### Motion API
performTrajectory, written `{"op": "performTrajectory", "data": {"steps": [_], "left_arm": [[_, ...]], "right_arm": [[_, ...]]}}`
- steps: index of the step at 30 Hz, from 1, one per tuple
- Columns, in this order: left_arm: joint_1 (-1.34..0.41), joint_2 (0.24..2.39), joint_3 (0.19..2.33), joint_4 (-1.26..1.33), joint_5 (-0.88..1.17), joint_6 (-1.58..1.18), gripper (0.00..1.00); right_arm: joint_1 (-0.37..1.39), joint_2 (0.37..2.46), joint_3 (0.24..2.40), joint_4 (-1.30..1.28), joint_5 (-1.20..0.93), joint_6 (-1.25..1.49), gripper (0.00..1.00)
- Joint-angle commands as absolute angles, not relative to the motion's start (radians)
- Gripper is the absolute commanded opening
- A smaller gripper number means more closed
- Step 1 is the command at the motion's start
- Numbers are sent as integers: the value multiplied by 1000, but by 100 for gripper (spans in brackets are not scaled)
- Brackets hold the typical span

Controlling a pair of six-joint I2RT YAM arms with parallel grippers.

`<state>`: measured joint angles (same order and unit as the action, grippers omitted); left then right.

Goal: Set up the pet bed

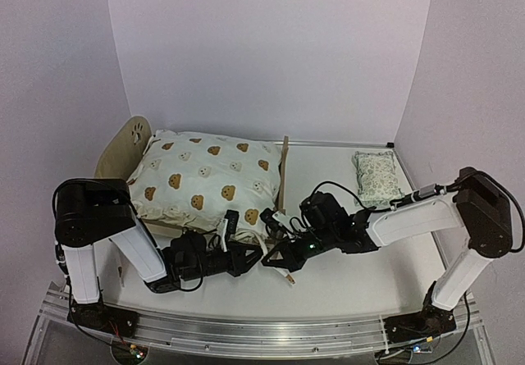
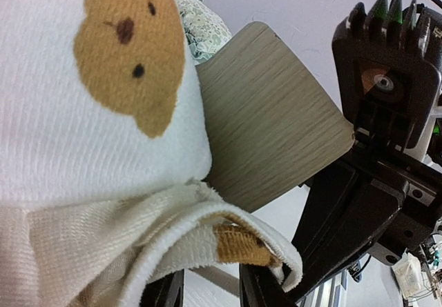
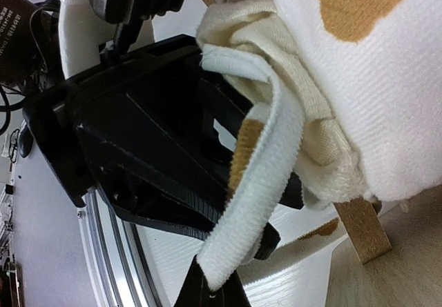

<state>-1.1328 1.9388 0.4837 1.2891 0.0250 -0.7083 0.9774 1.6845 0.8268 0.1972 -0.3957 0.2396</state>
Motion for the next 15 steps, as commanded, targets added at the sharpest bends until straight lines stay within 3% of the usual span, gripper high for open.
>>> {"op": "performTrajectory", "data": {"steps": [1, 9, 15], "left_arm": [[-1130, 1933, 444, 1355, -49, -738, 29], [-1174, 1913, 370, 1372, -168, -770, 39], [-1184, 1958, 329, 1569, -225, -733, 37]], "right_arm": [[965, 1722, 827, 136, -494, 264, 0], [953, 1719, 822, 135, -475, 313, 0], [954, 1757, 815, 135, -488, 375, 0]]}}
